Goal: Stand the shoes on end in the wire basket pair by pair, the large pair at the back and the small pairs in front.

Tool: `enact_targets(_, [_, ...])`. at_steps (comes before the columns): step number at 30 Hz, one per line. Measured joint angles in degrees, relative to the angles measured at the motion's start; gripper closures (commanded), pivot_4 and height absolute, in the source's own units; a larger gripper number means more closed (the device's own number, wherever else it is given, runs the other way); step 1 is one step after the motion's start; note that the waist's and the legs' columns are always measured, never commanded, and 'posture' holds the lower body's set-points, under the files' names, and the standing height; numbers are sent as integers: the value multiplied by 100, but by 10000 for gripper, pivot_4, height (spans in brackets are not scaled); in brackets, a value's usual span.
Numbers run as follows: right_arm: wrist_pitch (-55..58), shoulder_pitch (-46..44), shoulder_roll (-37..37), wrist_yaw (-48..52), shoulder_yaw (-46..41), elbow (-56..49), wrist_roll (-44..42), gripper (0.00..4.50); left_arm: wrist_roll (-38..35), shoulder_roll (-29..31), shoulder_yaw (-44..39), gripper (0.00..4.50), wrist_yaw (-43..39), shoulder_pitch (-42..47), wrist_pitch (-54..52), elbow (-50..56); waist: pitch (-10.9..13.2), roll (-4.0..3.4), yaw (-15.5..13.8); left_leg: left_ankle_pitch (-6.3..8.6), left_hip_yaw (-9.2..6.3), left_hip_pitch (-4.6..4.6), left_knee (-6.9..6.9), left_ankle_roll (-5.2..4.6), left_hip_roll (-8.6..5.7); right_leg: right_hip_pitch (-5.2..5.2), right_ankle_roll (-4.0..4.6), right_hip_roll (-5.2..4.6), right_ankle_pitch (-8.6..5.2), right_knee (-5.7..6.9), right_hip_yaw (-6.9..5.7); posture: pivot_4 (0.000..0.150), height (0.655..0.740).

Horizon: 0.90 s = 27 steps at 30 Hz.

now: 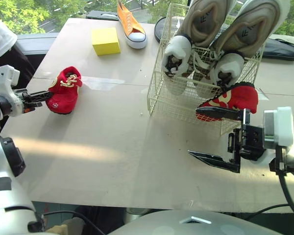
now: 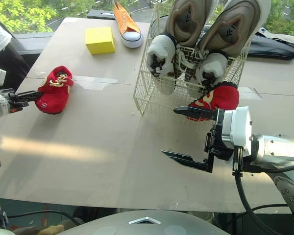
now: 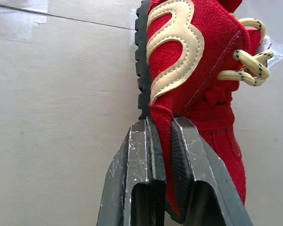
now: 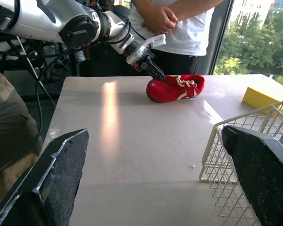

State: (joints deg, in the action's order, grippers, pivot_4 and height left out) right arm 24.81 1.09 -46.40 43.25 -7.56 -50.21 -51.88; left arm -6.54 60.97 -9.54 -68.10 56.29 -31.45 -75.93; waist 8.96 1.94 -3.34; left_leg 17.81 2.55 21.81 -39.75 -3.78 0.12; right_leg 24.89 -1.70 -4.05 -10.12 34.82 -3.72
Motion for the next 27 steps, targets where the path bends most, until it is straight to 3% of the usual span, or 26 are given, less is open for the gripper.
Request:
enact_targets(9, [-17, -106, 120, 141, 72, 207, 165, 0, -272, 146, -169, 44995, -1432, -252, -1132, 369, 8, 30, 133, 3, -18, 14, -37, -3, 5, -6, 3, 5, -1, 7, -13, 1500, 7400])
enact_targets(11, [-22, -162, 124, 252, 109, 292, 197, 0, -718, 221, -193, 44995, -1893, -1411, -2053, 1903, 11, 16, 219, 3, -12, 6, -36, -3, 13, -8, 9, -10, -4, 7, -3, 1500, 7400])
enact_targets(13, [-21, -204, 131, 289, 148, 363, 216, 0, -1175, 68, -559, 44995, -1772, -2574, -2870, 3509, 18, 2, 291, 4, -19, 6, -35, -1, 21, -6, 10, -27, -3, 8, 16, 1500, 7400])
enact_targets(15, [-16, -274, 163, 335, 202, 434, 227, 0, -1817, -1107, -1515, 44995, -948, -4438, -4505, 6695, 26, -26, 322, 7, -19, 2, -33, 1, 23, -9, 11, -45, -3, 4, 14, 1500, 7400])
enact_targets(18, [-13, -332, 185, 352, 227, 447, 230, 0, -2124, -1953, -2216, 44995, -123, -4971, -5496, 8385, 28, 0, 247, -4, -62, 9, -34, 23, 24, -11, 14, -36, -4, 11, -24, 1500, 7400])
enact_targets(22, [-13, -402, 213, 366, 252, 460, 243, 0, -2272, -2316, -2662, 44995, 583, -5201, -5874, 9392, 28, -19, 195, -3, -76, -5, -34, 20, 19, -24, 13, -40, -4, 11, -35, 1500, 7400])
enact_targets(23, [-11, -400, 245, 367, 265, 466, 243, 0, -2346, -2355, -2622, 35053, 712, -5313, -5914, 9534, 33, -32, 197, -4, -76, -7, -34, 20, 18, -25, 9, -41, -7, 12, -34, 1500, 7400])
enact_targets(27, [-3, -373, 250, 365, 280, 473, 245, 0, -2592, -2081, -2580, 17785, 890, -5296, -5970, 9513, 31, -29, 203, -15, -96, -6, -34, 36, 24, -21, 10, -25, -7, 20, -54, 1500, 7400])
